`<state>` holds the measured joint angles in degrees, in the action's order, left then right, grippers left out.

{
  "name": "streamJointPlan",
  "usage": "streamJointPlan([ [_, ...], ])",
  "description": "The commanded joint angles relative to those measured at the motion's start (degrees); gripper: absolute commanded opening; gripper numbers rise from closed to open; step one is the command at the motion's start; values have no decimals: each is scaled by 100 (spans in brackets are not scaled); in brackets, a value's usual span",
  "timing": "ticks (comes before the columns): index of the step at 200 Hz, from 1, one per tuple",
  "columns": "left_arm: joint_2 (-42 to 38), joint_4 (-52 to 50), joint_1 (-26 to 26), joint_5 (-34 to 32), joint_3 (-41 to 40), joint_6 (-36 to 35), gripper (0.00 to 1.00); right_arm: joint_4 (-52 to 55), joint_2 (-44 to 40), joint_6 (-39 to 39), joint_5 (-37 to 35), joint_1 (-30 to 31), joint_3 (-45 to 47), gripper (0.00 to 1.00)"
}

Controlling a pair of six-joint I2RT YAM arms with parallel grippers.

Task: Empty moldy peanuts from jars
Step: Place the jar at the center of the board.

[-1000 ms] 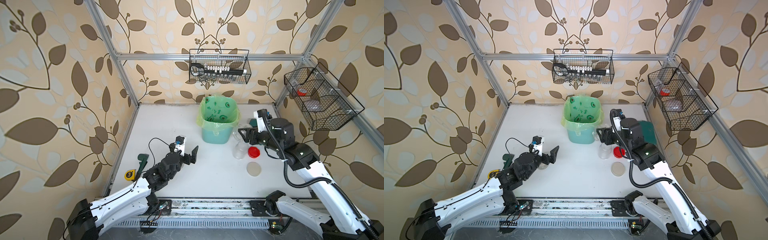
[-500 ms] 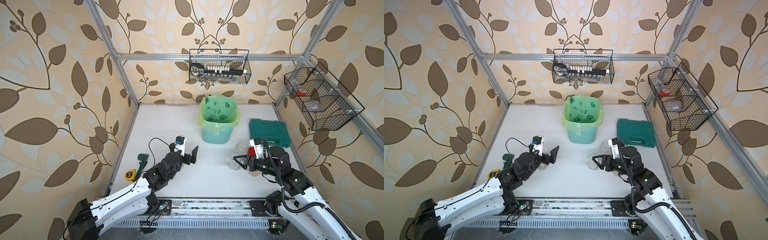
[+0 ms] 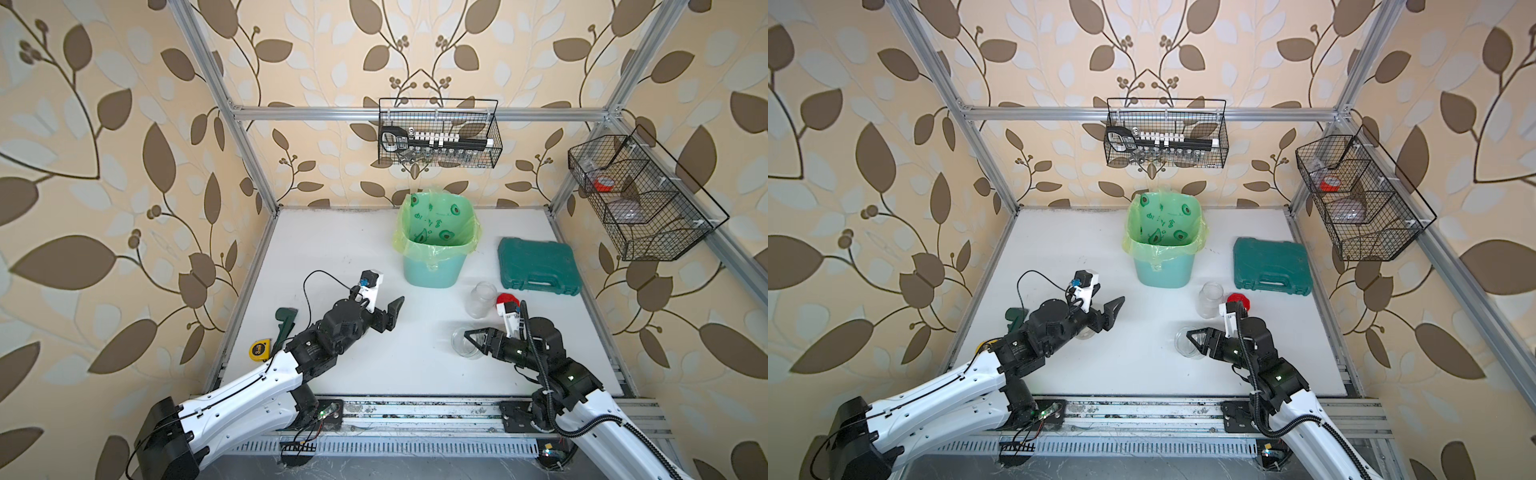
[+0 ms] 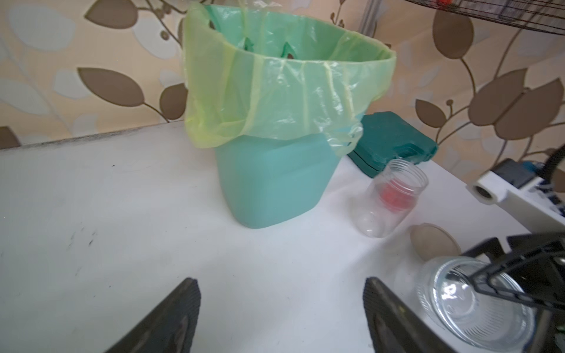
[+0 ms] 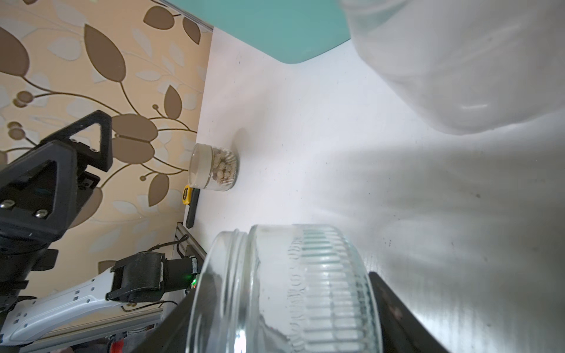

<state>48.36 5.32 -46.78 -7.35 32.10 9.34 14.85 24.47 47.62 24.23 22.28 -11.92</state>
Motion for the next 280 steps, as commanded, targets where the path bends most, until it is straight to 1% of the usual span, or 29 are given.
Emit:
streamJointPlan([
  [1, 389, -667, 30, 1176, 871, 393, 82, -588, -141, 131, 8, -51, -98, 0],
  [9, 605, -983, 29, 1245, 1111, 741, 79, -658, -182, 167, -6, -57, -74, 0],
  [20, 902, -1346, 16, 1510, 1374, 1100, 77, -793, -214, 217, -27, -57, -36, 0],
  [36, 1231, -1555, -133, 1845, 1548, 1516, 75, -911, -223, 238, -88, -66, -11, 0],
  [46, 1381, -1589, -297, 1827, 1584, 1722, 73, -914, -204, 205, -121, -67, -18, 0],
  [59, 1615, -1633, -538, 1666, 1655, 1911, 66, -936, -222, 187, -99, -66, -5, 0],
  [67, 1782, -1726, -655, 1588, 1754, 1993, 64, -926, -283, 191, -98, -68, 5, 0],
  [90, 2194, -1868, -993, 1284, 1971, 2130, 63, -824, -526, 218, -167, -66, 2, 0],
  [126, 2521, -1582, -1336, 975, 2077, 2332, 60, -801, -599, 233, -130, -67, 40, 0],
  [151, 2779, -1342, -1351, 839, 2108, 2424, 53, -835, -601, 245, -21, -66, 74, 0],
  [164, 2920, -1212, -1351, 842, 2150, 2467, 52, -837, -623, 264, 19, -71, 98, 0],
  [205, 3374, -1071, -1386, 705, 2297, 2510, 51, -883, -729, 331, 63, -66, 215, 0],
  [245, 3382, -884, -1394, 744, 2362, 2520, 51, -1068, -569, 336, 178, -66, 299, 0],
  [264, 3382, -791, -1395, 873, 2372, 2524, 51, -1136, -519, 345, 186, -58, 321, 0],
  [268, 3543, -752, -1395, 930, 2363, 2533, 51, -1142, -513, 347, 191, -57, 319, 0],
  [280, 3582, -684, -1395, 1110, 2367, 2563, 52, -1156, -474, 332, 194, -58, 307, 0],
])
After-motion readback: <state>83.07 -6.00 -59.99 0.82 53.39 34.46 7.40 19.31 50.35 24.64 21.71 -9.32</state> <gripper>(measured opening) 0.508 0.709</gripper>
